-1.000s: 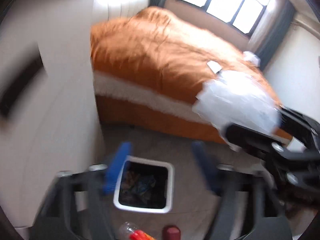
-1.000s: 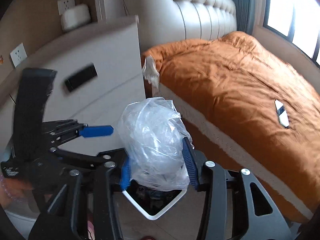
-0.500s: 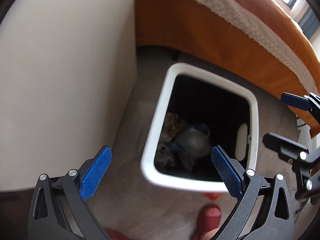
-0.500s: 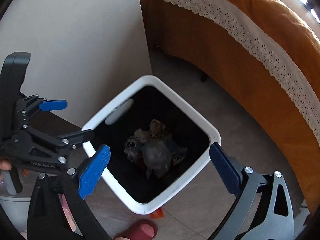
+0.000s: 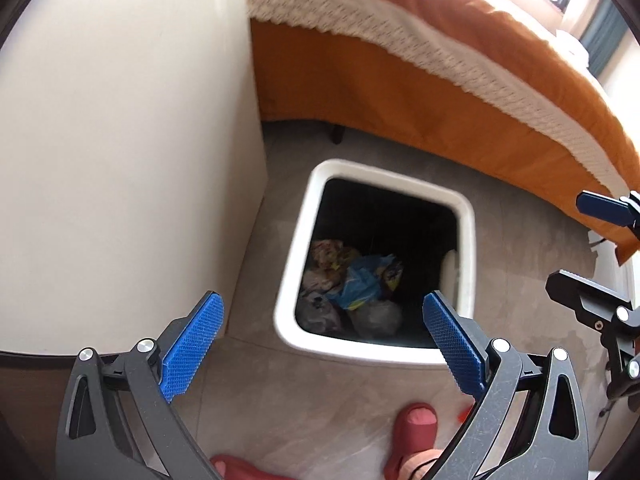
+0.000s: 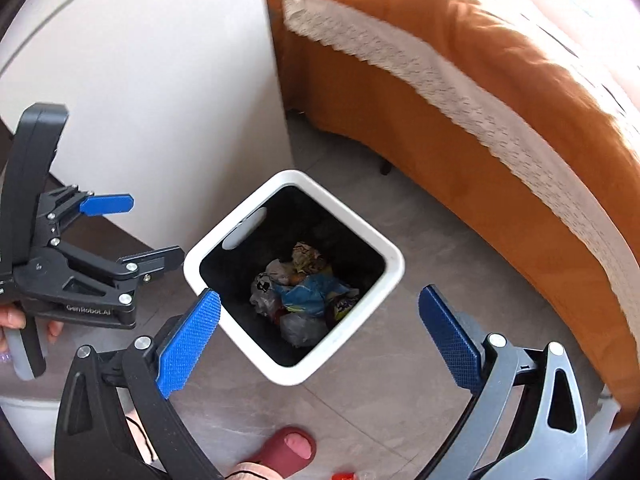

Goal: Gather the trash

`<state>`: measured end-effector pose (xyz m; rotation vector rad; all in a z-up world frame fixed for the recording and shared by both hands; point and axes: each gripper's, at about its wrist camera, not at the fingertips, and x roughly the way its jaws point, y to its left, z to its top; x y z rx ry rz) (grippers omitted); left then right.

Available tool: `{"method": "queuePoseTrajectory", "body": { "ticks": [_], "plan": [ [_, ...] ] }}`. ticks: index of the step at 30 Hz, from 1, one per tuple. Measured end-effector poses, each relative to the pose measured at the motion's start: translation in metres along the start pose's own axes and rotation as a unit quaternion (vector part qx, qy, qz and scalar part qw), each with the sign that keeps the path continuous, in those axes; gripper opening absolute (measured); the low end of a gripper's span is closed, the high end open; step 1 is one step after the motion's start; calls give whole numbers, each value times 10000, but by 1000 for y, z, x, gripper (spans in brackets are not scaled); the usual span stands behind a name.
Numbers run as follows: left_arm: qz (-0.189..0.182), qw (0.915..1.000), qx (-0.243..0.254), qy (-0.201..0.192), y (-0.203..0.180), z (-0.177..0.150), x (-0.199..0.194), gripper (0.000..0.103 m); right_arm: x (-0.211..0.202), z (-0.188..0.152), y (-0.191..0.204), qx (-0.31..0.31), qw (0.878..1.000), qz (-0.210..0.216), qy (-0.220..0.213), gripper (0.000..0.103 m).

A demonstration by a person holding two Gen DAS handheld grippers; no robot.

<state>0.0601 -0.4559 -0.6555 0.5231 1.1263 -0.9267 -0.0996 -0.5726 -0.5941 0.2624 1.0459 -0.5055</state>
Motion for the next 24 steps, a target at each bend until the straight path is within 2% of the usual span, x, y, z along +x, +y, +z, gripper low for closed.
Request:
{"method": "queuePoseTrajectory", "body": {
  "ticks": [4,7,12,15,17,21,24],
  "plan": [
    [-51,9995,271,-143,-24,5,-16,98,-29,-8,-13,268,9994,-90,-203,99],
    [-233,9983,501,-186,-50,10,-30,98,-50,-18,-22,376,9985,-262,-300,99],
    [-518,9925,1097,-169,-93,8,-53,98,-91,-53,-38,1012,9914,-689,-452,99],
    [-805,9825,1675,-102,-130,-5,-59,98,-113,-90,-44,1636,9791,-1112,-482,99],
    [-1038,9730,2063,-31,-155,-18,-57,98,-122,-123,-48,2146,9655,-1399,-461,99],
    [-1397,9501,2782,212,-205,-57,-34,98,-126,-193,-50,2913,9357,-1965,-329,99],
    [-1604,9300,3291,321,-244,-98,-6,98,-110,-256,-56,3378,9131,-2281,-59,99]
  ]
}}
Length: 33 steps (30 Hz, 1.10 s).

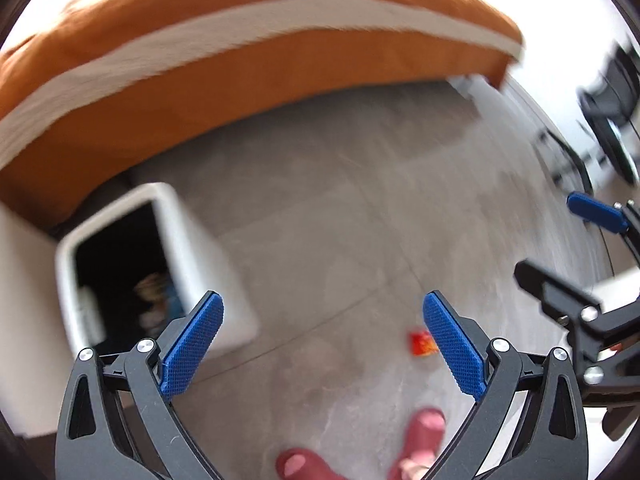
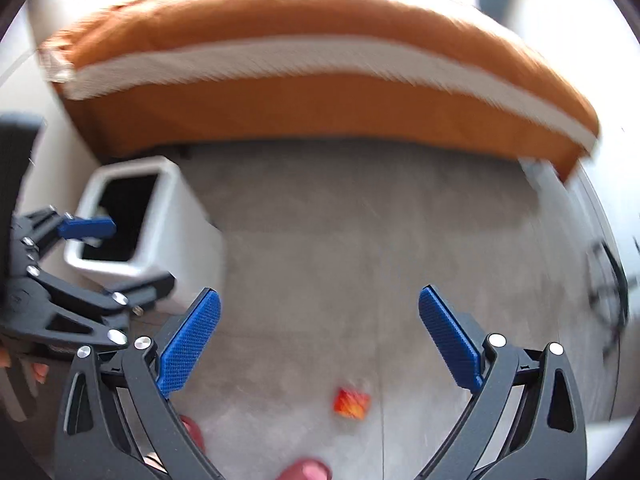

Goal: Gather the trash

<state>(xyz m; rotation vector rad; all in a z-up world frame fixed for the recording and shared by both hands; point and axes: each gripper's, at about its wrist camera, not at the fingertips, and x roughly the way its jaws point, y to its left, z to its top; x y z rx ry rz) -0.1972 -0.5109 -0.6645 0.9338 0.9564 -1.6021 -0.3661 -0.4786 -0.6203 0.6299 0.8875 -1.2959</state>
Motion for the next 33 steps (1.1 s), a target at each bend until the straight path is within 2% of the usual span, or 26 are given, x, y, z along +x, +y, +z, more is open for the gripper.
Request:
{"method": "queuePoseTrajectory", "body": {
  "ticks": [3,6,10,12,17,20,24,25,26,27,30,33],
  "plan": [
    [-132,9989,453,39,-39,-18,52,98,38,-49,-36,465,9986,-192,180,99],
    [-186,9971,740,29,-66,-38,100,98,83,-101,-61,680,9966,-285,359,99],
    [-184,9940,1055,216,-85,-64,169,98,157,-165,-79,955,9924,-311,708,99],
    [-173,9928,1120,387,-90,-74,200,98,180,-184,-83,1055,9908,-262,806,99],
    [-19,9892,1436,309,-99,-94,256,98,239,-216,-85,1155,9905,-278,699,99],
    [43,9875,1553,275,-100,-108,290,98,269,-236,-87,1290,9886,-428,648,99],
    [112,9844,1717,362,-104,-121,328,98,304,-256,-91,1442,9859,-402,741,99],
    [32,9837,1753,400,-106,-123,336,98,309,-260,-91,1436,9860,-362,761,96],
    [-66,9827,1790,472,-107,-125,342,98,315,-263,-89,1393,9864,-354,804,81],
    [-101,9821,1819,485,-107,-126,345,98,321,-266,-88,1379,9862,-270,878,75],
    [-77,9818,1830,507,-107,-126,339,98,324,-265,-87,1368,9853,-9,1026,74],
    [-94,9873,1535,403,-104,-112,306,98,287,-239,-85,1246,9882,76,886,74]
  ]
}}
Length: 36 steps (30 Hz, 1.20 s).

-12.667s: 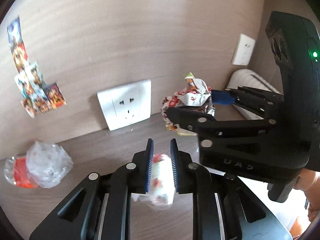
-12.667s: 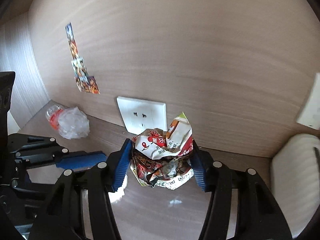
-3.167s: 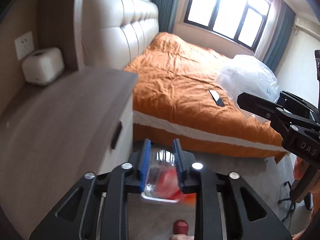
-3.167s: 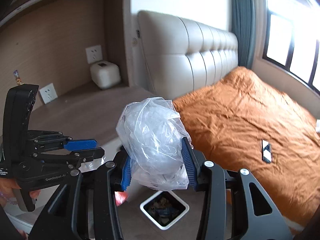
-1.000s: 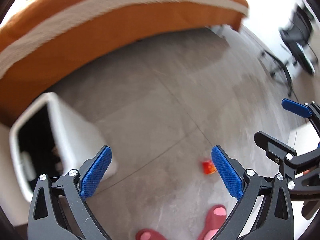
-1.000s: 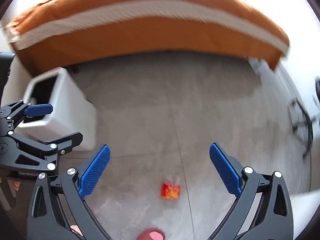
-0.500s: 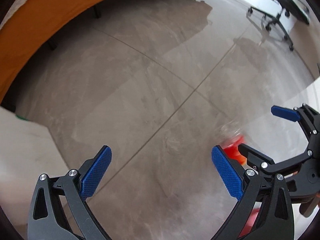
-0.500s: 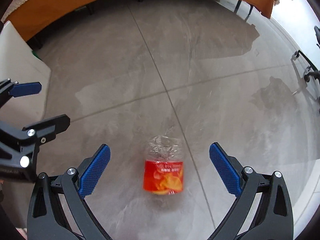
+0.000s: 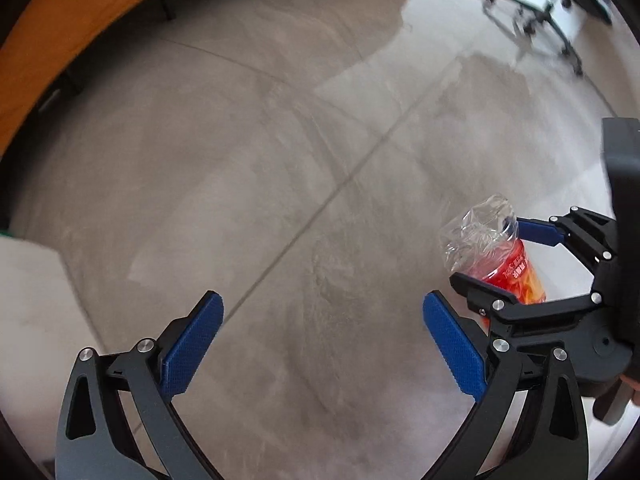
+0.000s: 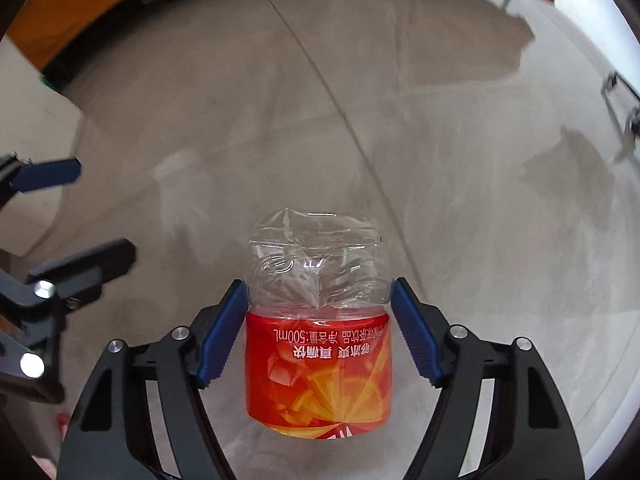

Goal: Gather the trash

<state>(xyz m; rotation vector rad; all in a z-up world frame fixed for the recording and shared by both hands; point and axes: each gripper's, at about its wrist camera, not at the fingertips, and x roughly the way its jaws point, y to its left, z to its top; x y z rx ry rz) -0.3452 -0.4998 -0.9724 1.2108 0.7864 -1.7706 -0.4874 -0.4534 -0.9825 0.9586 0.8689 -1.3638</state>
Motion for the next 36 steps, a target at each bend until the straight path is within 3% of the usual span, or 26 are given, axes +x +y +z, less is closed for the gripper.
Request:
{"method": "queuePoseTrajectory", "body": {
  "ticks": [5,10,13,17,22,25,26,31,36],
  "plan": [
    [247,9947,-915,-406,44,19,-119,98,-119,56,32,-315,9981,222,-479,74],
    [1012,9789,-1572,-819,100,33,-253,98,-228,126,101,-971,9885,576,-1008,74],
    [1592,9613,-2056,-908,142,34,-328,98,-281,168,154,-1282,9791,956,-1258,74],
    [2366,9295,-2640,-1017,199,19,-412,98,-335,213,241,-1849,9586,1572,-1488,74],
    [2904,8924,-3332,-905,266,-9,-470,98,-348,238,339,-2561,9319,2087,-1500,74],
    [3077,8800,-3494,-941,287,-27,-485,98,-337,250,368,-2841,9226,2140,-1494,76],
    [3108,8768,-3542,-960,295,-34,-492,98,-331,249,382,-2973,9179,2179,-1467,97],
    [3065,8582,-4006,-950,315,-52,-514,98,-332,252,414,-3495,9122,1756,-1220,99],
    [2736,8423,-4494,-1174,316,-55,-562,98,-394,260,424,-3580,9129,1523,-1234,99]
  ]
}}
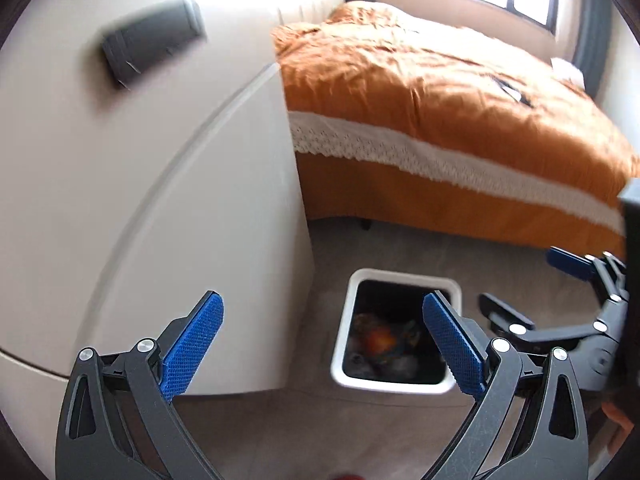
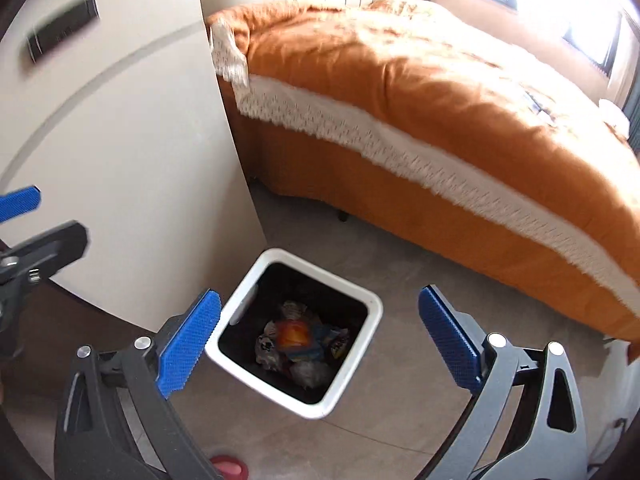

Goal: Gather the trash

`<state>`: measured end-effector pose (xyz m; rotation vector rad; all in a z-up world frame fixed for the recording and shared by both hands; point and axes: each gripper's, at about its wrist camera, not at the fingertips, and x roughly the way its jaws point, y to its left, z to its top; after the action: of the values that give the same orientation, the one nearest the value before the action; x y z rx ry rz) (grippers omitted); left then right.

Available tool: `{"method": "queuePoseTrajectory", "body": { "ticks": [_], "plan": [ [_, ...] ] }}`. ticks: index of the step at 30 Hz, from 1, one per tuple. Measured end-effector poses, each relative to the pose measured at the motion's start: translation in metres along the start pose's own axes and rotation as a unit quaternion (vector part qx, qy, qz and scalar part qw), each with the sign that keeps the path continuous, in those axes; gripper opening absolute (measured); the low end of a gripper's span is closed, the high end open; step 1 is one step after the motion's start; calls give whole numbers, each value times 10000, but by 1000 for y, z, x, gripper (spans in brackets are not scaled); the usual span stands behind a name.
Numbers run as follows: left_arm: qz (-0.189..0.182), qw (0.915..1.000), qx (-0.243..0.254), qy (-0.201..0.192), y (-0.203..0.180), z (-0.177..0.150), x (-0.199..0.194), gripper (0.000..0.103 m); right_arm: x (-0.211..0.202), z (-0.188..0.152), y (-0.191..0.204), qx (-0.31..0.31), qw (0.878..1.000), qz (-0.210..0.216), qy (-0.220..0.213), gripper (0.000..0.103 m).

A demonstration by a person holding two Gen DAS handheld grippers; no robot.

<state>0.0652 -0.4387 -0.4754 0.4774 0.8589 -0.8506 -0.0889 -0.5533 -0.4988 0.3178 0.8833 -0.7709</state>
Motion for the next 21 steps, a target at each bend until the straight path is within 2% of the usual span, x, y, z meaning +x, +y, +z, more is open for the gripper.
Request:
{"method": "queuePoseTrajectory", "body": {
  "ticks": [4,7,8,10,11,16,19,21],
  "plan": [
    [-174,9989,-392,-202,16,31,-47,98,-78,32,9,-76,9995,-204,-239,99],
    [-213,9973,-545,-452,23,53,-89,98,-137,61,18,-84,9977,-296,-596,99],
    [-179,9969,-565,-527,25,59,-101,98,-157,73,21,-70,9973,-235,-699,99],
    [-510,9931,-931,-497,34,73,-127,98,-194,91,26,-105,9951,-115,-975,99],
    [-533,9917,-1057,-507,38,78,-139,98,-205,99,30,-145,9943,-65,-1054,99],
    [-23,9826,-1551,-1020,52,98,-219,98,-269,135,43,-464,9837,434,-1681,99],
    [297,9718,-1950,-1291,73,100,-269,98,-301,152,56,-626,9734,994,-1968,99],
    [698,9635,-2143,-1444,87,97,-305,98,-320,163,74,-875,9628,1315,-2192,99]
  ]
}}
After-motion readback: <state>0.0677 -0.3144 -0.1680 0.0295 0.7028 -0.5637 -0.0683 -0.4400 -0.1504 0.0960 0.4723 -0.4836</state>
